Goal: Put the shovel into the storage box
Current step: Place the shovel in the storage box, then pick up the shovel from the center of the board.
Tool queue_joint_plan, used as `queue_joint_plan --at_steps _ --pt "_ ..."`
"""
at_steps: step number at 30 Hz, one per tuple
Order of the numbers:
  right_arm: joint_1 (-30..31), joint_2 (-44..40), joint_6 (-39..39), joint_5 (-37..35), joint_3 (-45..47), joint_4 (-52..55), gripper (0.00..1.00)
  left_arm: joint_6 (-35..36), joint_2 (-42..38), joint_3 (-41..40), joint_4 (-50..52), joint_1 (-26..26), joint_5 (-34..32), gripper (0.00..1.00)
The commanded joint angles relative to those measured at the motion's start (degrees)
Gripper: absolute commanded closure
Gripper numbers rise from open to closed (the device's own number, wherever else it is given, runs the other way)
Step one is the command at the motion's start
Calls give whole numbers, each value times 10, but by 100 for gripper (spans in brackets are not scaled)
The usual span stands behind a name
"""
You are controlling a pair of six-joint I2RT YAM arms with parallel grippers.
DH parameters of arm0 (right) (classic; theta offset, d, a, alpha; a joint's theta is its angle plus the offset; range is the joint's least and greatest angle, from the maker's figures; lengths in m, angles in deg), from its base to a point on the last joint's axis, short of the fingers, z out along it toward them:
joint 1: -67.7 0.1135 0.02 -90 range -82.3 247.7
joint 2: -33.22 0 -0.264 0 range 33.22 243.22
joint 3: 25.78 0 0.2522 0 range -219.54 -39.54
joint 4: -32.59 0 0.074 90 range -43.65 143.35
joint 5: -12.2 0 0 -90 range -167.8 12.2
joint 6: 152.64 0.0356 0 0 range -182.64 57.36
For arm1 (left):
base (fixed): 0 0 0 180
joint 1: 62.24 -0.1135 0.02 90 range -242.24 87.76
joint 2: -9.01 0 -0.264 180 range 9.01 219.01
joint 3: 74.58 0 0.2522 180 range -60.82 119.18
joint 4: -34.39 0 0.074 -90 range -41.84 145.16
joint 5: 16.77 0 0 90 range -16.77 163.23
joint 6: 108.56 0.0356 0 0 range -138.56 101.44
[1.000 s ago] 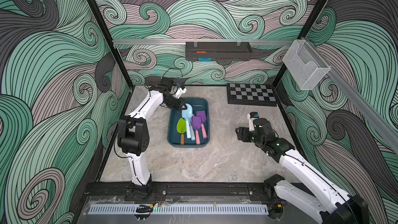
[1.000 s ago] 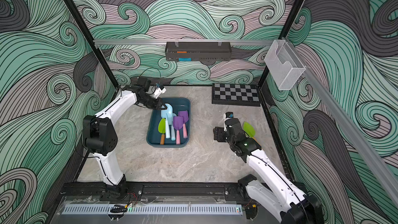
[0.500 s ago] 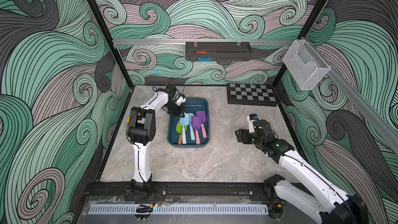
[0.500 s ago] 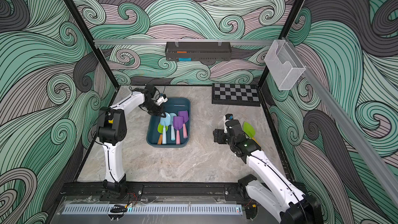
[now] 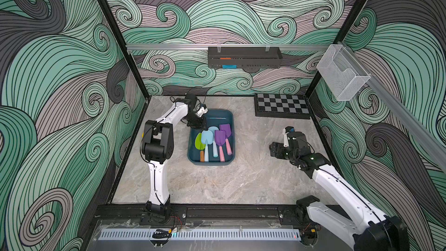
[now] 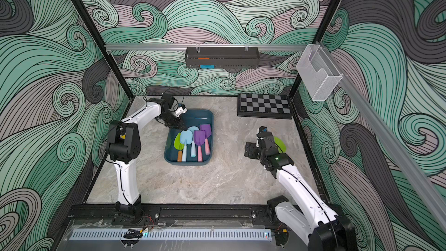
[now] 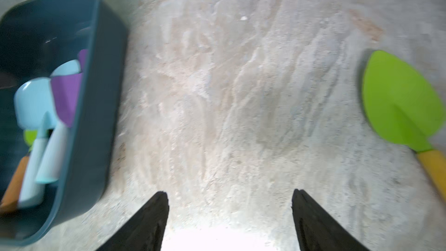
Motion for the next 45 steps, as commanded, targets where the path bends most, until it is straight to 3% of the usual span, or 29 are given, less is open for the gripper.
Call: queue_joint_plan --at_steps 1,6,11,26,32,33,34,38,45 --pt "-87 48 -5 -40 -46 32 16 -26 -85 -16 -45 5 31 62" --pt "-217 122 -14 -29 -63 9 13 -41 -156 -80 -113 8 74 59" --pt "-269 189 -10 -23 -78 -13 12 -41 -167 -88 -119 9 92 58" --pt "-332 317 -27 -8 -119 -25 9 -35 -168 -105 -121 11 102 57" --pt "-343 345 -16 37 -99 -22 8 -36 -185 -120 -133 9 106 57" --pt "-344 350 -14 48 -93 -23 12 -38 -187 -122 -135 9 106 57" --pt "-343 352 -13 54 -91 -23 17 -38 -189 -123 -136 8 108 57" --pt "-341 328 -11 73 -71 -24 14 -42 -192 -127 -141 8 116 57" --pt "-305 298 -15 69 -37 -20 19 -46 -201 -130 -147 8 123 57"
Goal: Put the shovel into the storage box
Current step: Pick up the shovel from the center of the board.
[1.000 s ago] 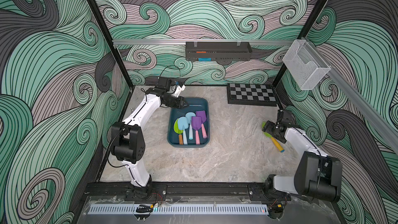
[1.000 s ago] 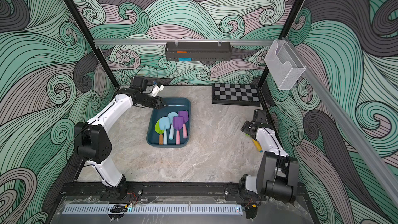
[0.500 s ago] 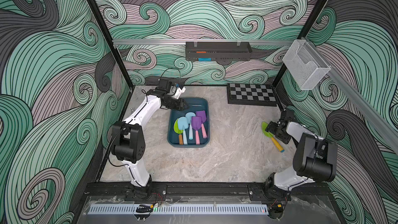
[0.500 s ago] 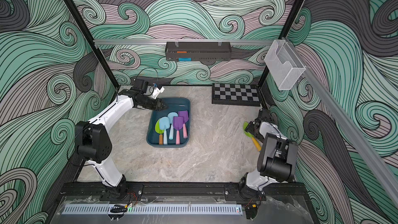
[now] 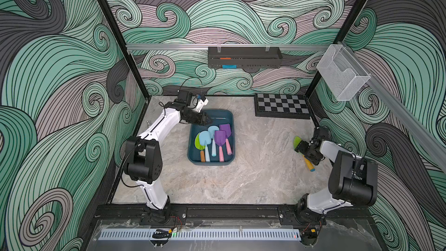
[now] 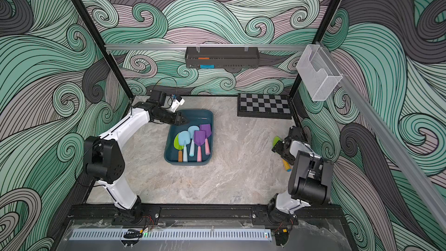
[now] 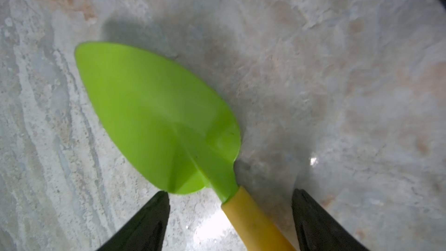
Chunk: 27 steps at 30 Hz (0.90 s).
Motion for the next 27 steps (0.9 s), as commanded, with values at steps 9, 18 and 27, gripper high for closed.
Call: queue_joint_plan --at_steps 9,18,27 --pt "68 -9 -4 -12 6 54 25 -6 -26 -5 -13 1 19 57" --pt "88 3 2 9 -1 57 52 -5 -26 -13 -16 -4 18 57" --pt "104 10 8 6 -5 60 83 -12 -23 -21 -28 -11 33 57"
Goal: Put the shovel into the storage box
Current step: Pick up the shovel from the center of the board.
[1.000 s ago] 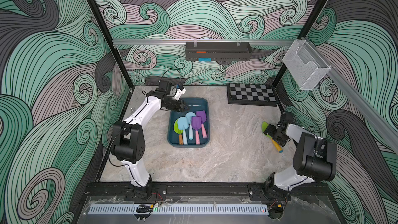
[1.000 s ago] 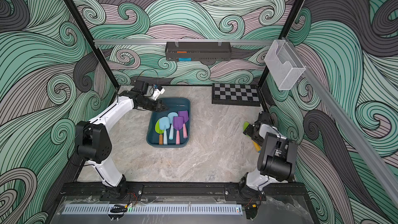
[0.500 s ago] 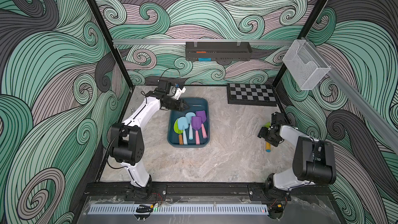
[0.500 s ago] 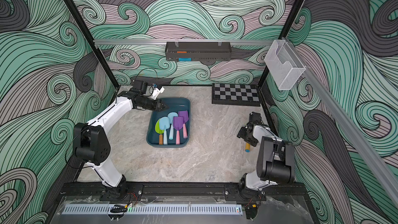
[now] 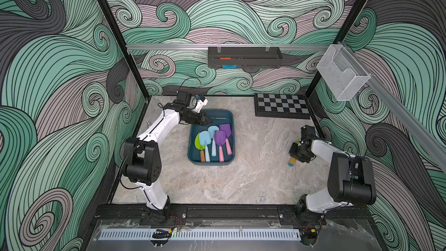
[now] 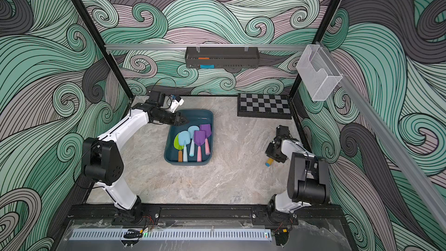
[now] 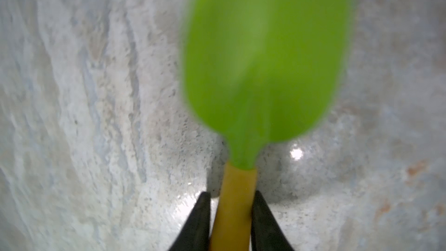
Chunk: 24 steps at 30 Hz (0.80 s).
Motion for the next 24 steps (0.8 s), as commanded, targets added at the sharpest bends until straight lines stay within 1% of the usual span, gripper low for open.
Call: queue_joint_plan --at_steps 1,4,7,11,13,15,17,24 --pt "12 10 7 14 -3 16 87 -5 -12 -5 -15 -5 26 57" --pt "24 10 6 18 -7 17 99 -11 -14 -12 -25 -5 43 57" --pt "53 0 6 17 -15 23 100 -29 -20 -22 -48 -4 80 57" --pt "132 -36 8 12 -38 41 100 -106 -30 -66 -167 1 177 54" --pt "179 -53 13 11 -57 49 100 -140 -32 -81 -217 10 199 51" --pt "231 -64 19 8 -78 57 100 -163 -32 -87 -252 23 206 49" --pt "276 -68 24 4 -99 64 100 -171 -31 -83 -263 38 203 48" --pt "415 -52 36 -5 -173 67 100 -170 -9 -64 -258 91 165 47"
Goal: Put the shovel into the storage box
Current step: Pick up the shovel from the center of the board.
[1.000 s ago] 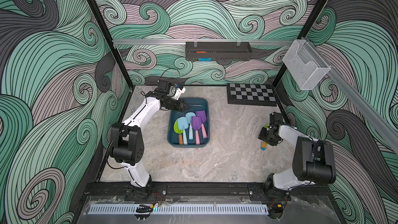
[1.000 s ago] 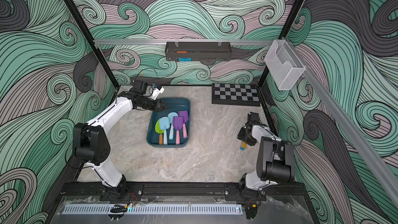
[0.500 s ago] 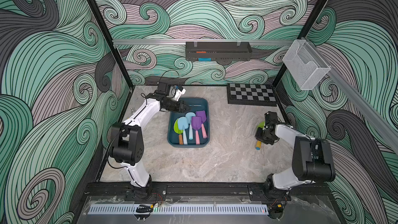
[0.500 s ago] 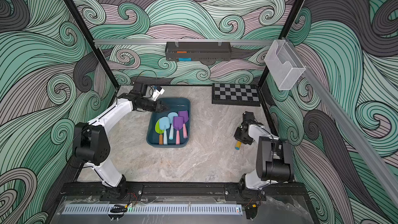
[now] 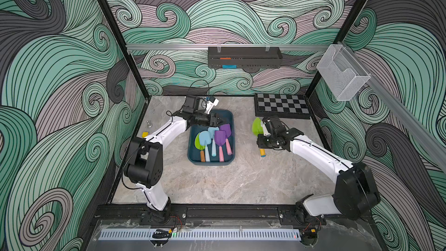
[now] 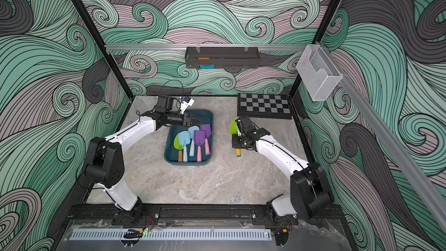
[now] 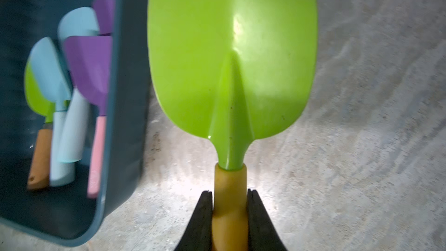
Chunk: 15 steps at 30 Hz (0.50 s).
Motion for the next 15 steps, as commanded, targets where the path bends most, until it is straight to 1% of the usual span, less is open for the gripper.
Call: queue_joint_plan --at_steps 1,6,13,15 --pt "49 11 12 -12 -35 16 100 -10 4 26 -18 23 -8 47" --pt "105 34 12 -20 -75 19 100 -6 23 38 -9 49 -24 46" --pt "146 34 16 -29 -97 23 100 10 32 50 19 60 -53 48" --pt "153 31 19 -31 -97 23 100 13 34 50 23 61 -55 51"
